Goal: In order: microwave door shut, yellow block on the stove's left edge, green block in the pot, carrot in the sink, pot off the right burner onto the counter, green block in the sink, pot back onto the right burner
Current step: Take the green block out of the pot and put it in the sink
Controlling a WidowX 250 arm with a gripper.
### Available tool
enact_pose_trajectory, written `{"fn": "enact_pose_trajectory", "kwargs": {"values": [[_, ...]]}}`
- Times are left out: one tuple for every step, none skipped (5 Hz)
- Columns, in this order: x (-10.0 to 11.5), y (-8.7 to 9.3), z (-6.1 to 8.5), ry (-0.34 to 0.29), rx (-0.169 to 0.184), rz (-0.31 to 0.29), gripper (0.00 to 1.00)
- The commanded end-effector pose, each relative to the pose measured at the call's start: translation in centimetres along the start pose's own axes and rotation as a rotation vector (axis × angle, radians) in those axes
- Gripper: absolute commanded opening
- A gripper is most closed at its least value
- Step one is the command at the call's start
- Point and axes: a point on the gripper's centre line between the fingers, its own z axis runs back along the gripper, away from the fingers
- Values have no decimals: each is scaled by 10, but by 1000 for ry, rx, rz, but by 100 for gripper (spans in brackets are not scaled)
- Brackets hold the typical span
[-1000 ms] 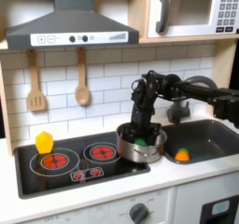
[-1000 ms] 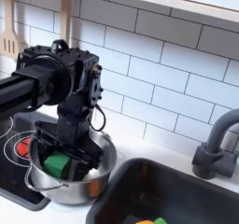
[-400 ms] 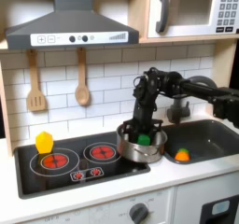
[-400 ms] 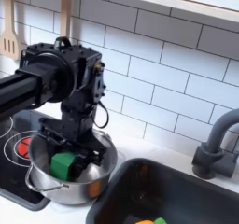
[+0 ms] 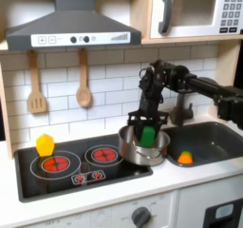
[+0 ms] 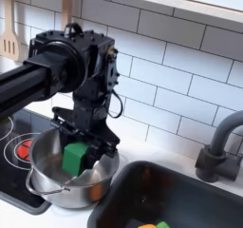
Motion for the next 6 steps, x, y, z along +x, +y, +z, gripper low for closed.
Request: {"fn": "enact_pose_trajectory", "kwargs": {"values": [[20,-24,18,-75,-39,-109,0],[28,-41,35,-126,-62,-150,0],[31,-61,45,-158,-97,-214,0],[26,-83,38,-140,-140,-266,0],[26,-103,34,-146,-189,-319,0],[22,-113,30,-135,-223,-343,0]]}}
